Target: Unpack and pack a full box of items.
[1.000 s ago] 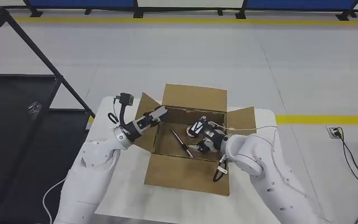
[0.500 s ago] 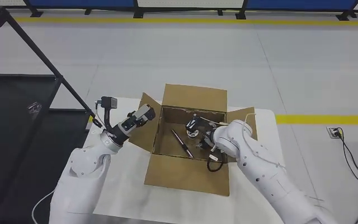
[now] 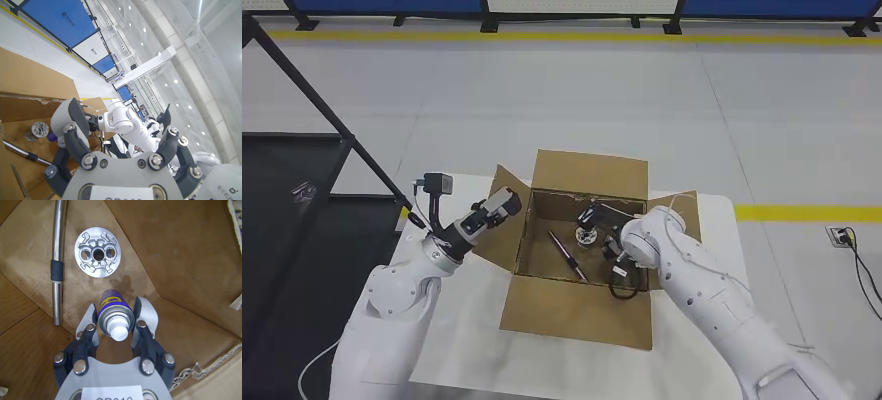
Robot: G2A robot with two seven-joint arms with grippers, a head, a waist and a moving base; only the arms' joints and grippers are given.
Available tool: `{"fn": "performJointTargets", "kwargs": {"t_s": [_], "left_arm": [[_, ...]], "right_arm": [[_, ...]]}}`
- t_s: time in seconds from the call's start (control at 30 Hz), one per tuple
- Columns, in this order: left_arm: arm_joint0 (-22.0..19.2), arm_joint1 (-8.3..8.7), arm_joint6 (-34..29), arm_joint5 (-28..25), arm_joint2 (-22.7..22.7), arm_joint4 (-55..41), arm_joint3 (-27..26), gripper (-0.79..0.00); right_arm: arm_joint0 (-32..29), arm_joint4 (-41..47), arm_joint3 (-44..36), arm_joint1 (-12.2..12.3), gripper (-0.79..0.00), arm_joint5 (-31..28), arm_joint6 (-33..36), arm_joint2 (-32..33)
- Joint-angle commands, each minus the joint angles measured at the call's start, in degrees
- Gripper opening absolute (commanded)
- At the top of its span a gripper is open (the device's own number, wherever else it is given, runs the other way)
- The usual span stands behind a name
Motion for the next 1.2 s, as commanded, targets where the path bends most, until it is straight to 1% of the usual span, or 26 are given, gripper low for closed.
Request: {"fn": "performJointTargets", "kwargs": {"t_s": [0.0,0.07,0.13,0.2,0.3,0.37,0.4,0.47,0.53,0.6,0.7,0.8,0.87,0.9,1.0,1.1,1.17], "left_arm": [[-0.2,0.04,0.0,0.0,0.1,0.0,0.2,0.0],[-0.3,0.05,0.1,0.1,0.2,0.1,0.3,0.0],[-0.5,0.06,0.1,0.2,0.5,0.1,0.4,0.0],[-0.7,0.07,0.0,0.3,0.7,0.1,0.6,0.0],[-1.3,0.03,-0.3,0.4,1.3,-0.2,1.0,0.0],[-1.8,-0.01,-0.6,0.4,1.8,-0.2,1.4,0.0],[-2.1,-0.03,-0.7,0.4,2.0,-0.2,1.6,0.0],[-2.5,-0.06,-0.7,0.3,2.4,-0.2,1.9,0.0],[-2.7,-0.08,-0.9,0.3,2.7,-0.4,2.2,0.0],[-2.9,-0.09,-0.9,0.3,3.0,-0.4,2.5,0.0],[-3.1,-0.09,-1.0,0.2,3.3,-0.4,2.8,0.0],[-3.2,-0.1,-1.0,0.1,3.6,-0.6,3.0,0.0],[-3.3,-0.13,-1.1,0.1,3.9,-0.9,3.1,0.0],[-3.4,-0.15,-1.2,0.0,4.1,-0.9,3.2,0.0],[-3.6,-0.17,-1.4,0.0,4.5,-0.9,3.4,0.0],[-3.8,-0.18,-1.5,0.2,4.8,-0.8,3.6,0.0],[-3.9,-0.17,-1.5,0.3,4.9,-0.7,3.7,0.0]], "right_arm": [[-0.1,0.1,-1.4,0.1,-0.785,0.5,-0.8,0.8],[-1.0,1.2,-4.7,0.8,-0.785,-1.1,-2.7,3.0],[-2.5,0.5,-9.6,2.2,-0.785,-1.6,-2.7,6.2],[-5.2,-0.8,-16.8,3.8,-0.785,-1.9,-0.9,10.2],[-11.1,-2.3,-28.9,6.2,-0.785,-2.5,3.8,17.3],[-14.8,-4.2,-36.0,7.4,-0.785,-2.0,6.8,21.4],[-16.4,-5.3,-39.3,7.9,-0.785,-1.8,7.3,23.2],[-19.5,-8.4,-45.0,8.7,-0.785,0.3,7.3,26.5],[-22.7,-13.1,-50.1,9.2,-0.785,5.0,6.2,29.6],[-26.0,-16.0,-54.9,9.5,-0.785,8.7,4.0,32.2],[-30.8,-19.9,-59.3,10.0,-0.785,13.2,1.3,36.4],[-33.6,-25.4,-58.5,10.2,-0.785,18.0,0.4,39.5],[-33.6,-26.9,-53.9,10.2,-0.785,20.2,0.6,40.7],[-33.2,-26.6,-51.2,10.2,-0.785,20.2,0.3,41.0],[-31.4,-23.5,-42.2,10.3,-0.785,17.6,-0.9,42.3],[-29.5,-20.2,-33.7,10.5,-0.785,11.6,-1.8,42.7],[-28.1,-19.0,-28.5,10.6,-0.785,9.2,-1.8,42.8]]}}
